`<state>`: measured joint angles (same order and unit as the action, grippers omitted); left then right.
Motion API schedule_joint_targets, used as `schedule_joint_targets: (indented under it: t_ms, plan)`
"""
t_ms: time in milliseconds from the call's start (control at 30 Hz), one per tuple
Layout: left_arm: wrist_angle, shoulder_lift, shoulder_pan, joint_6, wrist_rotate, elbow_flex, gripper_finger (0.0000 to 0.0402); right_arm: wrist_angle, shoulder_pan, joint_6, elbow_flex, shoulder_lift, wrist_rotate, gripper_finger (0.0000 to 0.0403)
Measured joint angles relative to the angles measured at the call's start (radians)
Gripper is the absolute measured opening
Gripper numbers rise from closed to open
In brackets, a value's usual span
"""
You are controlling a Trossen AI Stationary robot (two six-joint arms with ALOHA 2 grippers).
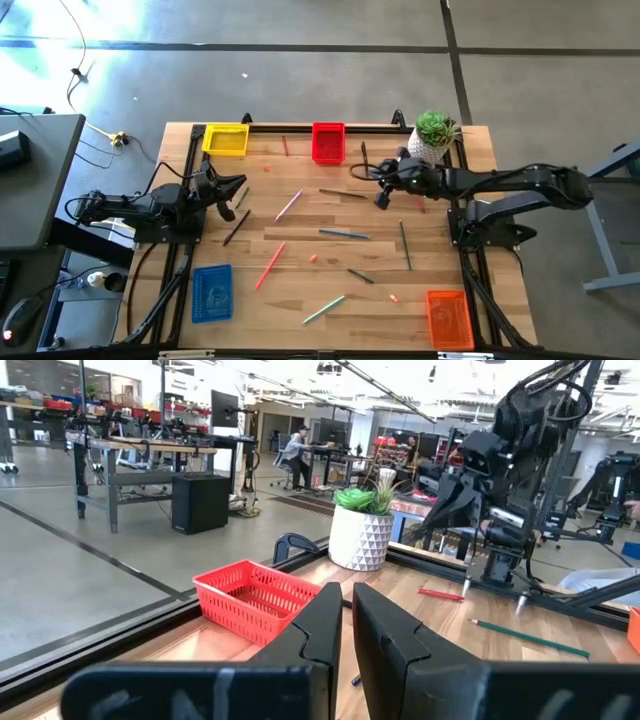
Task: Sort crayons/erasers/pens/pencils in bins
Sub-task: Put the top black pen into the red bin
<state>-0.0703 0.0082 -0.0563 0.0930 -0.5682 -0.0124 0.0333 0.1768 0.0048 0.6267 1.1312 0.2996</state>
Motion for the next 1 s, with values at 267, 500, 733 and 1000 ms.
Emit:
schedule_joint_targets:
  t_ms: [267, 500, 733, 1000]
  plan:
    - [0.0, 0.0, 0.0, 0.0, 0.0, 0.0, 0.0019, 0.074, 0.008, 0.091, 0.086, 0.098, -0.04, 0.0]
    - [0.0, 0.0, 0.0, 0.0, 0.0, 0.0, 0.0019, 0.08, 0.093, 0.208, 0.118, 0.169, -0.041, 0.0]
    - [0.0, 0.0, 0.0, 0.0, 0.0, 0.0, 0.0019, 0.196, 0.178, 0.315, 0.202, 0.284, -0.023, 0.0]
    - [0.0, 0.0, 0.0, 0.0, 0.004, 0.0, 0.0019, 0.453, 0.215, 0.348, 0.454, 0.466, -0.02, 0.0]
